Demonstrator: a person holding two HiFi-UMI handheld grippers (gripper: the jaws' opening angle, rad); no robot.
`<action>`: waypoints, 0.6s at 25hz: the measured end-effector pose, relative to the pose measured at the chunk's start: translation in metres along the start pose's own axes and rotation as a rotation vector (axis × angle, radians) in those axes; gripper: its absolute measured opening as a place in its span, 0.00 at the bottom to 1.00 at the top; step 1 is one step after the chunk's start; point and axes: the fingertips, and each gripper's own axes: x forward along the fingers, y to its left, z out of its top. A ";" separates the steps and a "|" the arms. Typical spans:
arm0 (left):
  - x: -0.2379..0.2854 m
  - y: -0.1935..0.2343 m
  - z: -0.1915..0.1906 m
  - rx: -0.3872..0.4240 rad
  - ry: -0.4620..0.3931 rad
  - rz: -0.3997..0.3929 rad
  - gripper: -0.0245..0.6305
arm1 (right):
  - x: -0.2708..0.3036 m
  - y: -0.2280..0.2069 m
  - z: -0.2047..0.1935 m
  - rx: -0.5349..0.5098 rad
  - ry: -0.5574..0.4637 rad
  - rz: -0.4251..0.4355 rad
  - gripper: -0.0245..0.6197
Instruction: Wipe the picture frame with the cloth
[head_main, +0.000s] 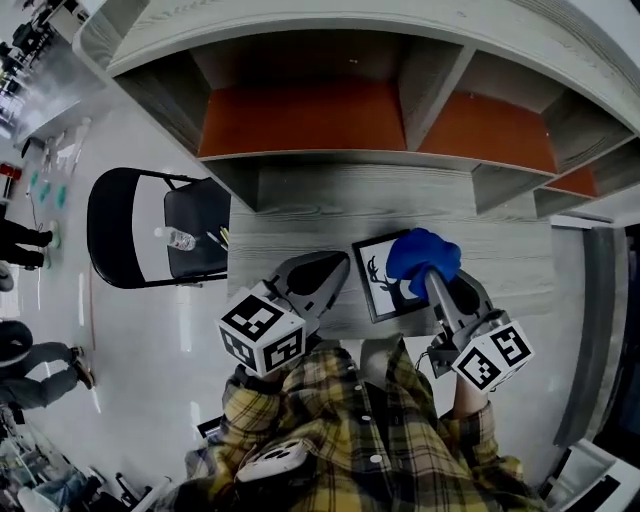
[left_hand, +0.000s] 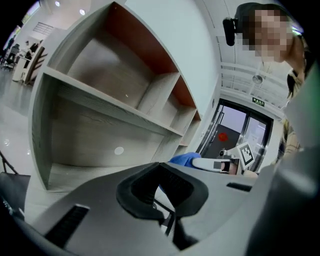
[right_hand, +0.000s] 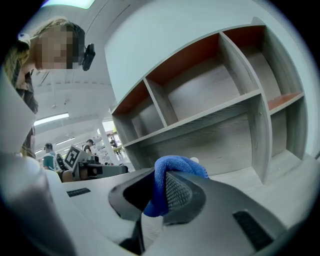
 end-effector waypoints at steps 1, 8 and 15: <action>0.002 0.003 -0.004 -0.003 0.020 -0.010 0.05 | 0.001 0.000 -0.003 0.010 0.001 -0.015 0.11; 0.031 0.027 -0.044 -0.023 0.146 -0.003 0.05 | 0.010 -0.011 -0.031 0.064 0.064 -0.041 0.11; 0.067 0.065 -0.088 -0.010 0.256 0.068 0.05 | 0.012 -0.023 -0.047 0.070 0.113 -0.032 0.11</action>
